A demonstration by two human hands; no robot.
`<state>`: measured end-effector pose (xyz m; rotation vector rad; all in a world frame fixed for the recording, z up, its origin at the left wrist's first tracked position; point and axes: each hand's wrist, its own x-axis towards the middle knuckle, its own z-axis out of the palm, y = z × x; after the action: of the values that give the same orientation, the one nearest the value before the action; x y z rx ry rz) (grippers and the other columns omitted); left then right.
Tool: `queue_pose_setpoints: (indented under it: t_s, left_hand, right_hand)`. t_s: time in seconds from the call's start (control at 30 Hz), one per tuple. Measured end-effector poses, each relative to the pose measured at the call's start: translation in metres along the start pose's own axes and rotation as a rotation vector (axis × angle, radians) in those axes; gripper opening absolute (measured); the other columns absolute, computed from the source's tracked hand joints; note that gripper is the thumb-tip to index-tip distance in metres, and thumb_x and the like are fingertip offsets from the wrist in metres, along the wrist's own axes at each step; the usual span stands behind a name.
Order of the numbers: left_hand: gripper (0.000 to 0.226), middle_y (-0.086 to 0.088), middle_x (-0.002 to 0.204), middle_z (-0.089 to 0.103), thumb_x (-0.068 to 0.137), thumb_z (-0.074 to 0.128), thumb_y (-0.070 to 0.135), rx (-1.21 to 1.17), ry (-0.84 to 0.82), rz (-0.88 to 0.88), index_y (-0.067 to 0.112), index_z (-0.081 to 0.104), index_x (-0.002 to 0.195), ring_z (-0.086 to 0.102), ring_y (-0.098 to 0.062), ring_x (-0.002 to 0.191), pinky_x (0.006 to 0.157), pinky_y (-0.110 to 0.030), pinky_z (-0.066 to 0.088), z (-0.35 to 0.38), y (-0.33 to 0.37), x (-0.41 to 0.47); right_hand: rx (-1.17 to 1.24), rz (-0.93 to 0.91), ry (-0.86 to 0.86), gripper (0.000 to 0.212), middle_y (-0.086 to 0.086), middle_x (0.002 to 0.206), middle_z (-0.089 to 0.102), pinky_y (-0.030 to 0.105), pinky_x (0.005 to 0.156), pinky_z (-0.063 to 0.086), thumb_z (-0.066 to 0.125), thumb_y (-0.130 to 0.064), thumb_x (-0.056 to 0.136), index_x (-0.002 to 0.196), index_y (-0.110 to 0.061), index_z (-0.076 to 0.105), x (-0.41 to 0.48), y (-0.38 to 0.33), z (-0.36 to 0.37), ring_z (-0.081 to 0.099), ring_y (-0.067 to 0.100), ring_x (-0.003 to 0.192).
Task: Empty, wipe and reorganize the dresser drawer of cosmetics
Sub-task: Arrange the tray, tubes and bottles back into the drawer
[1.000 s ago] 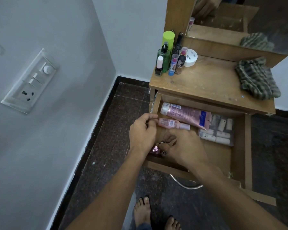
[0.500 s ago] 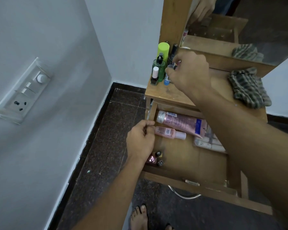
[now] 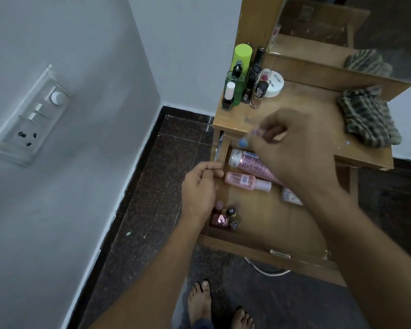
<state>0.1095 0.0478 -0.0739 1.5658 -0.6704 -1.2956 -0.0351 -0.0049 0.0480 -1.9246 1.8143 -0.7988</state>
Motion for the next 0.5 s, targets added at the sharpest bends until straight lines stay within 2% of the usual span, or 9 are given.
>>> queue_pose_setpoints:
  t_s: [0.03, 0.13, 0.23, 0.3, 0.5]
  left_hand:
    - [0.031, -0.001, 0.087, 0.069, 0.097, 0.043, 0.015, -0.060, 0.001, -0.024, 0.018, 0.073, 0.100, 0.053, -0.014, 0.060, 0.048, -0.036, 0.051, 0.000, 0.001, 0.001]
    - [0.033, -0.004, 0.084, 0.069, 0.095, 0.042, 0.025, -0.082, 0.025, -0.038, 0.018, 0.074, 0.099, 0.052, -0.016, 0.065, 0.053, -0.040, 0.048, 0.000, 0.001, 0.003]
    - [0.035, -0.002, 0.080, 0.068, 0.092, 0.043, 0.030, -0.089, 0.041, -0.054, 0.017, 0.075, 0.098, 0.053, -0.019, 0.066, 0.065, -0.049, 0.047, 0.001, 0.000, 0.004]
    - [0.037, -0.001, 0.081, 0.069, 0.090, 0.042, 0.031, -0.081, 0.039, -0.050, 0.017, 0.075, 0.099, 0.053, -0.020, 0.069, 0.070, -0.050, 0.047, 0.001, 0.001, 0.002]
    - [0.037, -0.001, 0.083, 0.069, 0.090, 0.042, 0.035, -0.072, 0.031, -0.033, 0.021, 0.075, 0.097, 0.054, -0.015, 0.065, 0.061, -0.041, 0.048, 0.000, 0.000, 0.002]
  right_hand:
    - [0.013, 0.044, -0.053, 0.009, -0.014, 0.070, 0.066, 0.023, 0.064, 0.055, 0.078, -0.029, 0.084, 0.085, -0.024, 0.070, -0.013, 0.005, 0.008, 0.063, 0.002, 0.066]
    - [-0.034, 0.143, -0.166, 0.010, -0.015, 0.068, 0.067, 0.020, 0.060, 0.051, 0.079, -0.032, 0.082, 0.082, -0.027, 0.070, -0.041, 0.019, 0.037, 0.062, -0.002, 0.066]
    - [-0.051, 0.206, -0.276, 0.013, -0.014, 0.070, 0.067, 0.029, 0.064, 0.057, 0.078, -0.032, 0.081, 0.079, -0.031, 0.065, -0.054, 0.030, 0.061, 0.064, 0.003, 0.070]
    - [-0.072, 0.222, -0.334, 0.014, -0.013, 0.072, 0.067, 0.032, 0.065, 0.058, 0.078, -0.032, 0.079, 0.079, -0.032, 0.064, -0.055, 0.034, 0.072, 0.065, 0.005, 0.073]
    - [-0.083, 0.247, -0.410, 0.009, -0.011, 0.077, 0.071, 0.037, 0.071, 0.061, 0.077, -0.031, 0.079, 0.083, -0.030, 0.068, -0.050, 0.041, 0.087, 0.068, 0.007, 0.077]
